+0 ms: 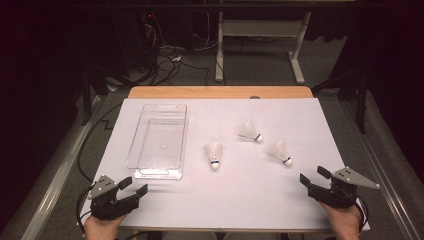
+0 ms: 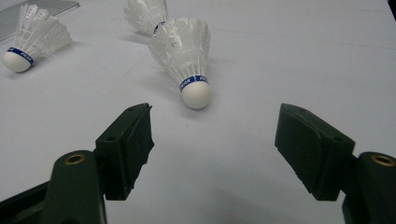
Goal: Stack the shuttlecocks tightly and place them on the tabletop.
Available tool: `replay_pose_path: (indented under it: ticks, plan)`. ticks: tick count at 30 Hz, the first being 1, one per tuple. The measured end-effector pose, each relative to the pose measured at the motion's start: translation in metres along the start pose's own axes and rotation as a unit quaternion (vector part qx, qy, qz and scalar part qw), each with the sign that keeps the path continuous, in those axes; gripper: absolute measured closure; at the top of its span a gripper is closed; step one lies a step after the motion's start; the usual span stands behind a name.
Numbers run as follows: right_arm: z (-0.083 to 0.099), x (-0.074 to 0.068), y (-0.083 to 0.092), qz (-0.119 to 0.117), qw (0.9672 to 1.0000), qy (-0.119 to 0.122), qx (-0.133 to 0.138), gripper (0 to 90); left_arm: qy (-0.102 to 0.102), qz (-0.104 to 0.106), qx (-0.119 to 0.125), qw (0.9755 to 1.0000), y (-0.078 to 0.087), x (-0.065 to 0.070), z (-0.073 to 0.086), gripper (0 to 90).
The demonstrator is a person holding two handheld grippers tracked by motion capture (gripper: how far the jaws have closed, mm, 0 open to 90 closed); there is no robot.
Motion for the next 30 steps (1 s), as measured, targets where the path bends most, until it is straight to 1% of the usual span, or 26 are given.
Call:
replay_pose_path:
  ticks: [13,17,22,30]
  plan:
    - [0.000,0.001,-0.001,0.000,1.0000,0.000,-0.001,27.8,0.003,0.003,0.004,1.0000,0.003,0.006,-0.002,35.3]
    - [-0.001,0.001,-0.002,-0.001,1.0000,0.001,-0.001,27.7,0.005,0.008,0.003,0.9999,0.004,0.009,-0.003,35.9]
    - [-0.001,0.000,-0.003,-0.003,1.0000,0.001,-0.001,27.8,-0.003,0.010,0.002,0.9999,0.004,0.014,-0.004,36.1]
    - [-0.001,0.000,-0.003,-0.005,1.0000,0.003,-0.002,27.8,-0.008,0.014,0.007,0.9998,0.005,0.020,-0.006,36.1]
Point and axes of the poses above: each handheld gripper's, and its own axes: y roughly backward along the jaws, z roughly out of its underside, x roughly to its right, the point moved 4 cm from there along -y, roughly forward along the jaws, and after that the axes turned 6 degrees about -z, right-handed, at the moved point
